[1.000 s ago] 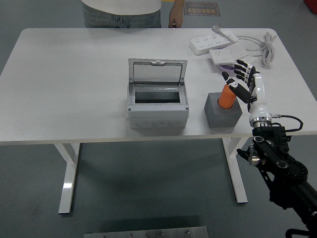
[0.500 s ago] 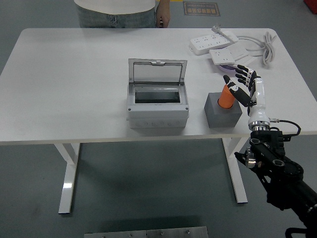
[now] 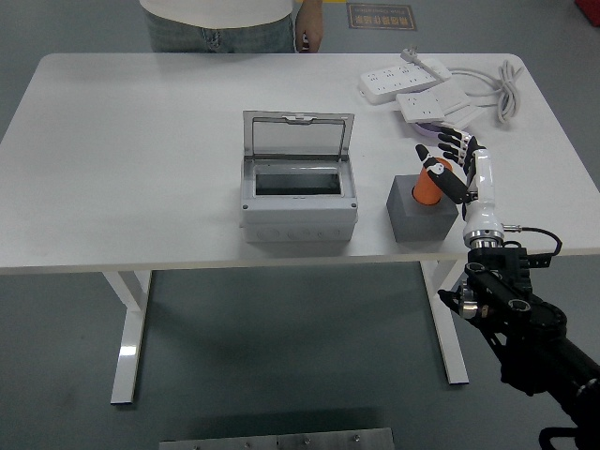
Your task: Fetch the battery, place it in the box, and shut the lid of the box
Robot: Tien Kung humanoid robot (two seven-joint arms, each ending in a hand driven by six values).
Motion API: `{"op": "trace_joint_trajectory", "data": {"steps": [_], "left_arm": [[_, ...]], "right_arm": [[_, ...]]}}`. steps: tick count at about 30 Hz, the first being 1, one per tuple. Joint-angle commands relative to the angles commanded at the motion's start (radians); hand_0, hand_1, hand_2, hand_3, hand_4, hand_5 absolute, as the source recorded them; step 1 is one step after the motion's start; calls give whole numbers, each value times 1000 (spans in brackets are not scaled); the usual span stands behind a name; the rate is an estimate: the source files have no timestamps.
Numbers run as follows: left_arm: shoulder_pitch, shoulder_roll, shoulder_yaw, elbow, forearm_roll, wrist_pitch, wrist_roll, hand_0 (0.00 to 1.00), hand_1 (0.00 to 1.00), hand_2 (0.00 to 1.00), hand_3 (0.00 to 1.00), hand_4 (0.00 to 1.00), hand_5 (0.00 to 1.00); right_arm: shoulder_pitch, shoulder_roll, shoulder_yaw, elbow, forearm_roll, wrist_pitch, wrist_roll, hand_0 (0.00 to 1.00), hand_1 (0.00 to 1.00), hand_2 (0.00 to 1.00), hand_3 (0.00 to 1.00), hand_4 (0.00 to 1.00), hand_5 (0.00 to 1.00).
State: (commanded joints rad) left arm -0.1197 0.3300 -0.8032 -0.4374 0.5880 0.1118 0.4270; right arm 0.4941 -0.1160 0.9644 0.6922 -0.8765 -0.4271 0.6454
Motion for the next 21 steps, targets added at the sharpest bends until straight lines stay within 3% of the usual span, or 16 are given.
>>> {"op": "trace_joint_trajectory", "data": {"steps": [21], "left_arm": [[-14,0,-8,0,14,-2,3,652,689,533,536,407,2]], "right_arm": [[14,3,-76,-6,-18,-1,-37,705,693,691,668,917,358]]}}
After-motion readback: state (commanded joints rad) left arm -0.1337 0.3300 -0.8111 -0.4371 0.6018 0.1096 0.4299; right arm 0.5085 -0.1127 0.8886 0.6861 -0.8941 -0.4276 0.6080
